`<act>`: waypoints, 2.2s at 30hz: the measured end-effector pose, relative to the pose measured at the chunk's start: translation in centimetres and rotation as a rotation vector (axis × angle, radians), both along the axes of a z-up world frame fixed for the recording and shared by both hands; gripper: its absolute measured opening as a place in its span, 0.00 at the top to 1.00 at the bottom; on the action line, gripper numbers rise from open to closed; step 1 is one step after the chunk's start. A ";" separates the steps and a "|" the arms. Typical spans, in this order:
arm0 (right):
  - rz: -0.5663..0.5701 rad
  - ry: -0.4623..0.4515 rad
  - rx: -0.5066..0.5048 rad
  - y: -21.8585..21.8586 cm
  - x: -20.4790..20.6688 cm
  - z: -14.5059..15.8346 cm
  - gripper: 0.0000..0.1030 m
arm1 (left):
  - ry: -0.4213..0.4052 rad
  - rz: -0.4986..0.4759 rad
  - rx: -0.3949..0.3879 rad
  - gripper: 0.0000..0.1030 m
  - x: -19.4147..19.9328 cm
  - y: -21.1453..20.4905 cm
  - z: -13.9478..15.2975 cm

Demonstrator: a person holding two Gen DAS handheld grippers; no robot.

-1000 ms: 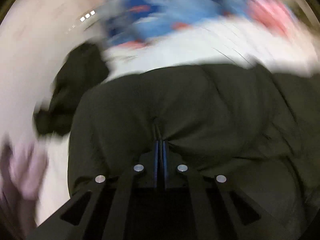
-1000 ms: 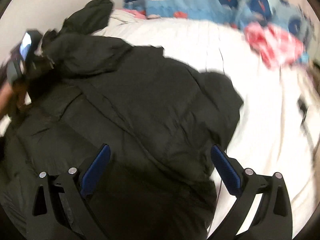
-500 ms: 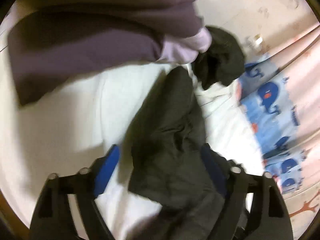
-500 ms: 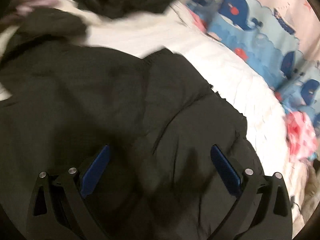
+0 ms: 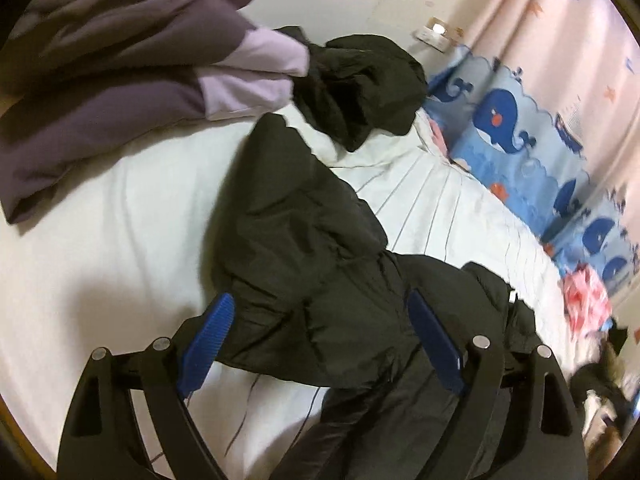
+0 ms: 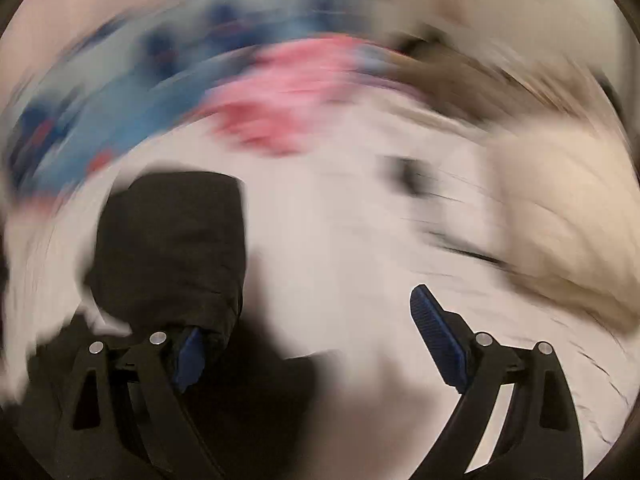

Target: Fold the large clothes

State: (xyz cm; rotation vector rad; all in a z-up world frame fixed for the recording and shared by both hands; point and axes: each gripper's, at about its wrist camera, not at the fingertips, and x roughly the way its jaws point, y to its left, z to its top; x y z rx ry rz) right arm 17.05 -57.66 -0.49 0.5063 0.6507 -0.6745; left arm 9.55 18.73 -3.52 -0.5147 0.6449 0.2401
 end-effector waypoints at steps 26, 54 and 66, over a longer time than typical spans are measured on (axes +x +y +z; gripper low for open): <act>0.978 0.127 0.842 16.9 -18.8 -8.7 0.07 | 0.382 -0.550 -0.279 0.10 -16.1 2.7 -3.3; 0.847 -0.124 0.649 9.3 -31.4 -3.1 0.30 | 0.085 -0.320 -0.302 0.24 -27.2 2.1 2.5; 1.104 -0.135 0.680 19.1 -17.6 0.4 0.07 | -0.033 -0.446 -0.028 0.07 -21.4 -8.6 11.0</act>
